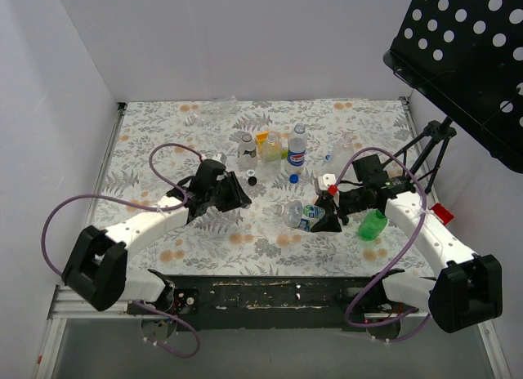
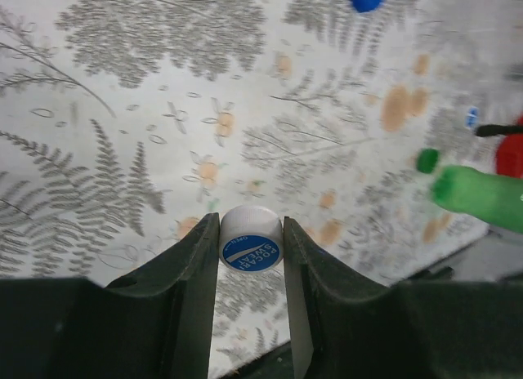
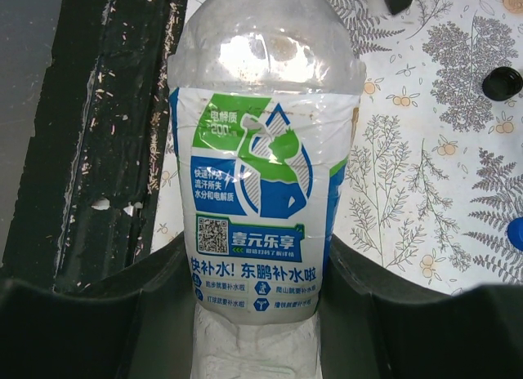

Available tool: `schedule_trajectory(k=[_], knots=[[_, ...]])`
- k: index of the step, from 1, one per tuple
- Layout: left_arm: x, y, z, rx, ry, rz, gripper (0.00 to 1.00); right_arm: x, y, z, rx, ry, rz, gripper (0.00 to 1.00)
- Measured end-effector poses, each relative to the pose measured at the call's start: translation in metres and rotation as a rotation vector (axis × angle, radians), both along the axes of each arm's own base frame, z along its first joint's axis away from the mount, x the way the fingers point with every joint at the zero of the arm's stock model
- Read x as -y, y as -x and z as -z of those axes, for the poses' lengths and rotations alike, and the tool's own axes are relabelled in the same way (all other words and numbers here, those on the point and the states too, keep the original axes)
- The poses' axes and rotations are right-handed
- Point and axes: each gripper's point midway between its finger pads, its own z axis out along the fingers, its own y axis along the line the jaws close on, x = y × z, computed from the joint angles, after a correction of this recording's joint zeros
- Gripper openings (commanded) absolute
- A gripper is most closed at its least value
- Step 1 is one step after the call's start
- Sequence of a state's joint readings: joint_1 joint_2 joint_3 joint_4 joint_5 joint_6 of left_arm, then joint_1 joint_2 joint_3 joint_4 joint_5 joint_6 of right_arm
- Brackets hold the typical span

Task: Unscrew the bottle caps
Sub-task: Unscrew the bottle cap from the plastic bottle, then place the bottle cap at the center of the board.

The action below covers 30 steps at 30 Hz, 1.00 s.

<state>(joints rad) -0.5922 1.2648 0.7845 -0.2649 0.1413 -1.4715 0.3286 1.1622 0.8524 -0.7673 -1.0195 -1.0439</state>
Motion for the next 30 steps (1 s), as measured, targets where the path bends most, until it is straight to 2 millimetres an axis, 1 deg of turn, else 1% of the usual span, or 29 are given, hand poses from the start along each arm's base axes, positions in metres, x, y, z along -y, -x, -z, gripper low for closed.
schedule_trajectory(k=[2, 5, 7, 8, 9, 10, 11, 14, 16, 23, 24, 25, 26, 28, 30], knots=[[-0.006, -0.008, 0.03, -0.048, -0.065, -0.029, 0.0, 0.0, 0.0, -0.001, 0.002, -0.002, 0.0, 0.15], [-0.013, -0.016, 0.067, -0.102, -0.145, -0.051, 0.0, 0.0, 0.0, -0.002, 0.005, -0.003, 0.001, 0.15], [-0.016, -0.02, 0.086, -0.126, -0.195, -0.059, 0.0, 0.0, 0.0, -0.002, 0.006, -0.003, 0.001, 0.15], [-0.017, -0.024, 0.094, -0.134, -0.221, -0.061, 0.02, 0.0, 0.0, -0.002, 0.006, -0.003, 0.001, 0.15], [-0.015, -0.029, 0.098, -0.134, -0.229, -0.061, 0.06, 0.0, 0.0, -0.002, 0.006, -0.003, 0.001, 0.15], [-0.014, -0.037, 0.096, -0.115, -0.237, -0.066, 0.1, 0.0, 0.0, -0.002, 0.007, -0.003, 0.001, 0.15], [-0.013, -0.047, 0.096, -0.095, -0.251, -0.073, 0.17, 0.0, 0.0, -0.002, 0.007, -0.003, 0.001, 0.15], [-0.014, -0.055, 0.096, -0.07, -0.272, -0.08, 0.42, 0.0, 0.0, -0.002, 0.008, -0.003, 0.001, 0.15], [-0.016, -0.057, 0.097, -0.057, -0.291, -0.082, 0.5, 0.0, 0.001, -0.002, 0.006, -0.003, 0.001, 0.15], [-0.021, -0.068, 0.089, -0.008, -0.34, -0.078, 0.79, 0.001, 0.003, 0.002, -0.012, 0.001, 0.005, 0.15], [-0.022, -0.069, 0.086, 0.002, -0.345, -0.076, 0.85, 0.001, 0.003, 0.002, -0.014, 0.001, 0.006, 0.15], [-0.023, -0.069, 0.081, 0.016, -0.348, -0.071, 0.93, 0.001, 0.003, 0.002, -0.017, 0.001, 0.007, 0.15], [-0.024, -0.069, 0.071, 0.042, -0.344, -0.063, 0.98, 0.0, 0.003, 0.001, -0.02, -0.002, 0.007, 0.16], [-0.023, -0.07, 0.042, 0.113, -0.311, -0.049, 0.98, -0.001, 0.004, -0.001, -0.035, -0.013, 0.009, 0.16], [-0.019, -0.063, -0.003, 0.233, -0.223, -0.009, 0.98, -0.003, 0.006, -0.005, -0.061, -0.035, 0.011, 0.16]])
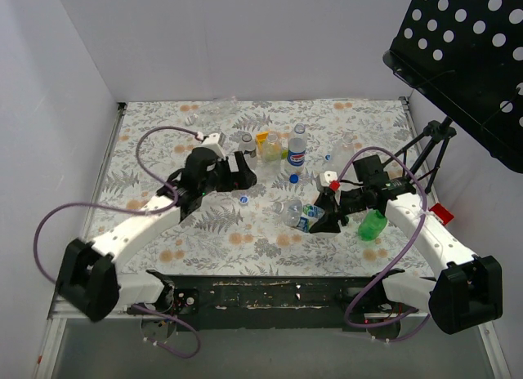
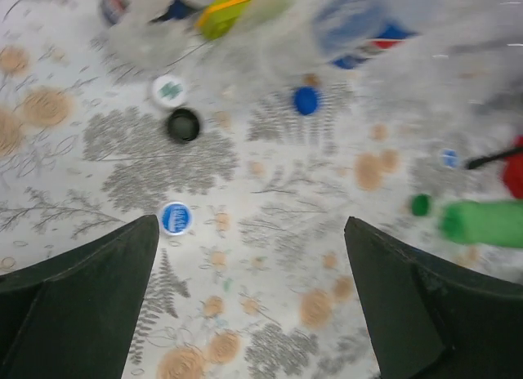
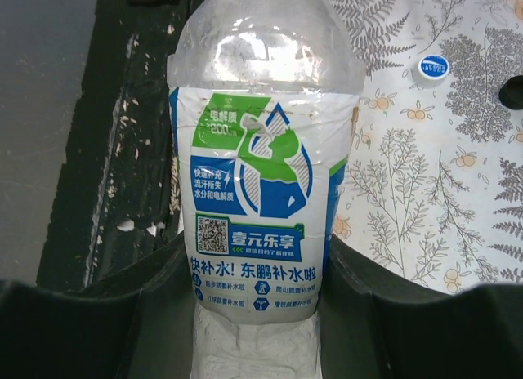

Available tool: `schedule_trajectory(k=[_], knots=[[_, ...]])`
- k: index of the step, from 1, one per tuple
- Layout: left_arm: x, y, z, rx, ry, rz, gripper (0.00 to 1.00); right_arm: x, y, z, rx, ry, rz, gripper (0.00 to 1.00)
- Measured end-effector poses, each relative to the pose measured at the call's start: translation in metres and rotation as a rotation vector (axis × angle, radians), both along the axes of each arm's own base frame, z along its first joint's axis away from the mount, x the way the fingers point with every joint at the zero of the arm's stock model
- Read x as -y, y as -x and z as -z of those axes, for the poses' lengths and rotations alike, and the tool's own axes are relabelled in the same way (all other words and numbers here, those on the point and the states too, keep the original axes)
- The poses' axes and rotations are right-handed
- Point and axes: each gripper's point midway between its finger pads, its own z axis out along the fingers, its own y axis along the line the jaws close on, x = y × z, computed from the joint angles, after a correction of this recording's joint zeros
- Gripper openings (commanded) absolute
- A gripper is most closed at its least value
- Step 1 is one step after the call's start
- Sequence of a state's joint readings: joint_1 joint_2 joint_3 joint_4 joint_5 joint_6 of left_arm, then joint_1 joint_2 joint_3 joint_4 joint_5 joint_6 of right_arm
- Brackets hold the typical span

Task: Unscrew the bottle caps
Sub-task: Place the bottle cap at the center of the board, then place the plastic bottle at the center of the board.

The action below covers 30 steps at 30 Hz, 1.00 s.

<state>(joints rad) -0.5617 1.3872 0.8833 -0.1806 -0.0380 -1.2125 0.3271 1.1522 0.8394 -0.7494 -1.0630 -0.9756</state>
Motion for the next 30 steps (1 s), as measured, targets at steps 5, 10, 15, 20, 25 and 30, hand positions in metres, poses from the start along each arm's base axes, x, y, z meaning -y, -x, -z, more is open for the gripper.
schedule_trajectory(k=[5, 10, 15, 20, 25, 30], knots=[[0.01, 0.039, -0.118, 0.291, 0.287, 0.212, 0.98, -0.006, -0.003, -0.011, -0.066, -0.06, 0.029, 0.16], [0.026, 0.074, -0.153, 0.316, 0.485, 0.404, 0.98, -0.011, -0.003, -0.017, -0.147, -0.12, 0.068, 0.16], [0.052, 0.102, -0.159, 0.182, 0.653, 0.591, 0.98, -0.014, -0.002, -0.018, -0.217, -0.155, 0.088, 0.16], [0.07, 0.118, -0.141, 0.017, 0.708, 0.678, 0.89, -0.016, -0.004, -0.024, -0.227, -0.176, 0.09, 0.16], [0.087, 0.134, -0.131, -0.056, 0.711, 0.736, 0.84, -0.018, -0.005, -0.028, -0.23, -0.189, 0.085, 0.16], [0.102, 0.139, -0.135, -0.058, 0.709, 0.768, 0.72, -0.018, -0.005, -0.029, -0.231, -0.193, 0.085, 0.16]])
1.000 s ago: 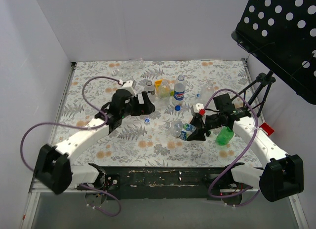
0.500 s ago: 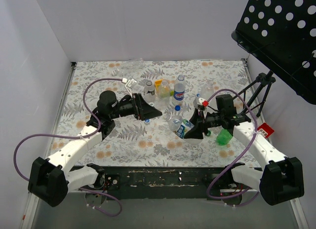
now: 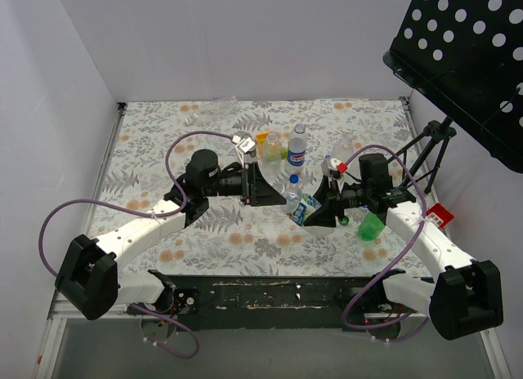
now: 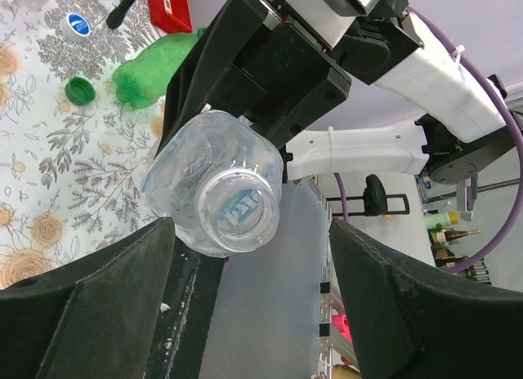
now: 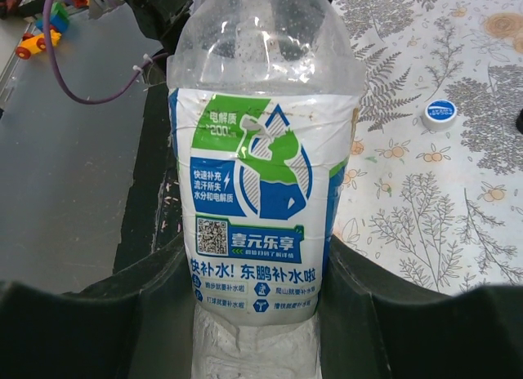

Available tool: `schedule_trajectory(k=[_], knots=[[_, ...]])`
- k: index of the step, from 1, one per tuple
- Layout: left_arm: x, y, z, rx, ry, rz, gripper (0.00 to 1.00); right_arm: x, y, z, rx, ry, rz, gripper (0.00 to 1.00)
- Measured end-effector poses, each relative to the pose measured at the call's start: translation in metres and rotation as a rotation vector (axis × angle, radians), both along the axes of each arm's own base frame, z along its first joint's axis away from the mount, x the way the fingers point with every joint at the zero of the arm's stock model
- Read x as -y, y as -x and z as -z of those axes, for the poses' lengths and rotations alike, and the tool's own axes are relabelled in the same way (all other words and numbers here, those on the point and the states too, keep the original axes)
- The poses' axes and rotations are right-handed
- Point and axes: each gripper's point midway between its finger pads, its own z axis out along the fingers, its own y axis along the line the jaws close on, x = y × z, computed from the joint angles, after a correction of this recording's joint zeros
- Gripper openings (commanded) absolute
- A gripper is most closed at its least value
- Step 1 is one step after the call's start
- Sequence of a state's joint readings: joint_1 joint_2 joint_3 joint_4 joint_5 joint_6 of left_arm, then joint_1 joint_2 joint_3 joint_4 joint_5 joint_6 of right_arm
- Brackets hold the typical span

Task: Unscrew the bottle caps
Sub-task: Place the plastic bottle at the center of the board.

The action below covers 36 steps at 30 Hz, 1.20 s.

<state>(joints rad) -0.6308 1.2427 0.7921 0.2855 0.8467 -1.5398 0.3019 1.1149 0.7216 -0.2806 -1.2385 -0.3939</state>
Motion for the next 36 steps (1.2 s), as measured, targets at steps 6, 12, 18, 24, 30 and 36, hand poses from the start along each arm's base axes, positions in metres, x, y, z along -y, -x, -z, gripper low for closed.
schedule_trajectory(k=[6, 12, 18, 24, 30, 36], knots=[[0.006, -0.012, 0.003, 0.001, -0.018, -0.033, 0.55, 0.001, -0.002, -0.001, 0.007, -0.005, 0.005, 0.16], [0.007, -0.02, 0.006, 0.01, -0.039, -0.077, 0.57, 0.001, -0.001, 0.003, -0.001, -0.002, 0.005, 0.16], [0.007, -0.03, 0.002, 0.029, -0.039, -0.127, 0.54, 0.001, 0.0, 0.003, -0.003, -0.002, 0.005, 0.16], [0.007, -0.032, 0.001, 0.034, -0.038, -0.135, 0.37, 0.002, -0.001, 0.005, -0.004, 0.004, 0.011, 0.16], [0.007, -0.031, -0.001, 0.051, -0.039, -0.124, 0.32, 0.002, -0.001, 0.006, -0.01, 0.012, 0.017, 0.16], [0.006, -0.028, 0.0, 0.059, -0.055, -0.108, 0.55, 0.002, -0.001, 0.006, -0.01, 0.011, 0.015, 0.17]])
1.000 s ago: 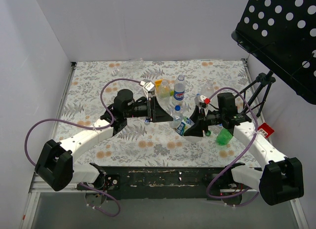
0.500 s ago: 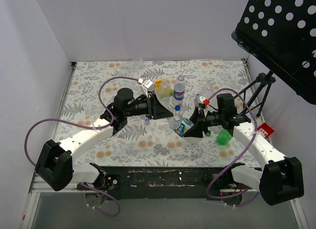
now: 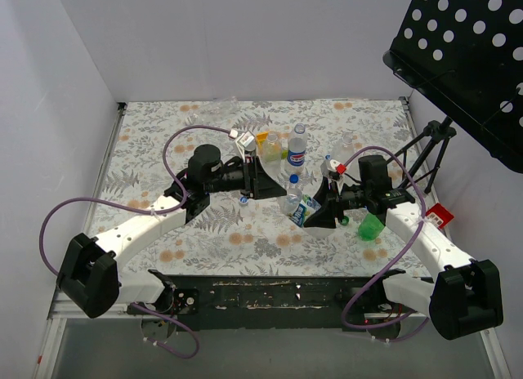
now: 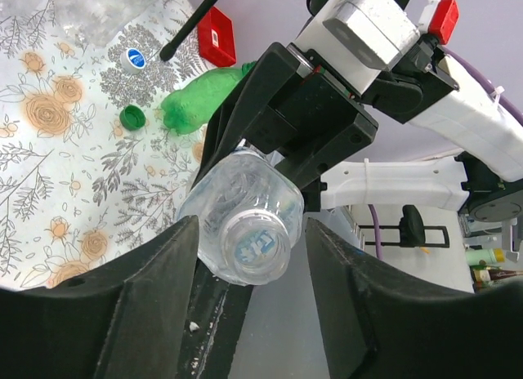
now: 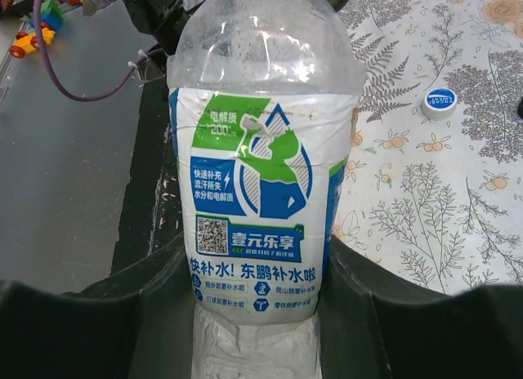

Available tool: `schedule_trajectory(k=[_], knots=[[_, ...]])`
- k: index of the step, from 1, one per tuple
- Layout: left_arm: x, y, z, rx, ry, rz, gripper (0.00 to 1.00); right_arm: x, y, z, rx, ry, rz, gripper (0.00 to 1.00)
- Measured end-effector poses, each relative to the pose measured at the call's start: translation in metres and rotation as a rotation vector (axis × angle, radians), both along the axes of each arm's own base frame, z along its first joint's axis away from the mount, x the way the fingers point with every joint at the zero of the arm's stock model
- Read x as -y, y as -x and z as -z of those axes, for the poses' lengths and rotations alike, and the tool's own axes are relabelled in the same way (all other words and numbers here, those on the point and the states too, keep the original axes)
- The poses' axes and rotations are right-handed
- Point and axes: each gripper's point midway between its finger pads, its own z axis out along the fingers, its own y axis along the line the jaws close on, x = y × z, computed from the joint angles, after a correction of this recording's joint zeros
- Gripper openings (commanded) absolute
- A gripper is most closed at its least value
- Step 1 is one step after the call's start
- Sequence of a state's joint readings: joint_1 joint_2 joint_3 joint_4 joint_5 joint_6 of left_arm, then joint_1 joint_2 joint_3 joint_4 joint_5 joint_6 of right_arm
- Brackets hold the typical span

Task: Unscrew the bottle caps
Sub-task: Place the plastic bottle at the center of the board.

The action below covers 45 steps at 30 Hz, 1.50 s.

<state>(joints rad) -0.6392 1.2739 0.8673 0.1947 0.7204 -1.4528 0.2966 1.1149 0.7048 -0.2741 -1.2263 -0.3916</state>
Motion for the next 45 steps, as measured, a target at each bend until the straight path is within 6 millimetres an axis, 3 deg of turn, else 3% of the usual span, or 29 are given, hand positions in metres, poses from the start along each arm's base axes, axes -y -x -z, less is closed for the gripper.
schedule_trajectory(k=[3, 8, 16, 24, 32, 37, 39, 40, 45], knots=[[-0.002, 0.0028, -0.0013, 0.002, -0.004, 0.003, 0.54, 0.0, 0.0, 0.0, 0.0, 0.0, 0.0, 0.17], [-0.0048, 0.006, -0.0071, 0.023, 0.001, 0.003, 0.42, -0.0001, 0.0002, -0.0003, 0.001, -0.001, -0.001, 0.17], [-0.0054, 0.0058, -0.0056, 0.03, -0.006, 0.005, 0.41, -0.0003, 0.0006, -0.0011, 0.003, -0.006, -0.006, 0.17], [-0.0038, 0.0065, -0.007, 0.045, -0.007, 0.024, 0.48, -0.0003, 0.0002, -0.0008, 0.003, -0.004, -0.004, 0.17], [-0.0022, 0.0039, -0.0019, 0.045, -0.03, 0.03, 0.39, -0.0001, -0.0006, -0.0001, 0.004, 0.0, 0.001, 0.17], [-0.0026, 0.0038, 0.0004, 0.051, -0.049, 0.035, 0.21, 0.0001, -0.0016, 0.0006, 0.006, 0.004, 0.006, 0.18], [-0.0028, 0.004, 0.0, 0.059, -0.055, 0.041, 0.1, 0.0, -0.0021, 0.0005, 0.01, 0.004, 0.006, 0.29], [-0.0028, 0.0041, -0.0005, 0.06, -0.058, 0.043, 0.0, 0.0, -0.0025, 0.0005, 0.013, 0.004, 0.007, 0.35], [-0.0041, 0.0039, -0.0002, 0.078, -0.092, 0.048, 0.0, -0.0005, -0.003, 0.0006, 0.02, 0.004, 0.006, 0.68]])
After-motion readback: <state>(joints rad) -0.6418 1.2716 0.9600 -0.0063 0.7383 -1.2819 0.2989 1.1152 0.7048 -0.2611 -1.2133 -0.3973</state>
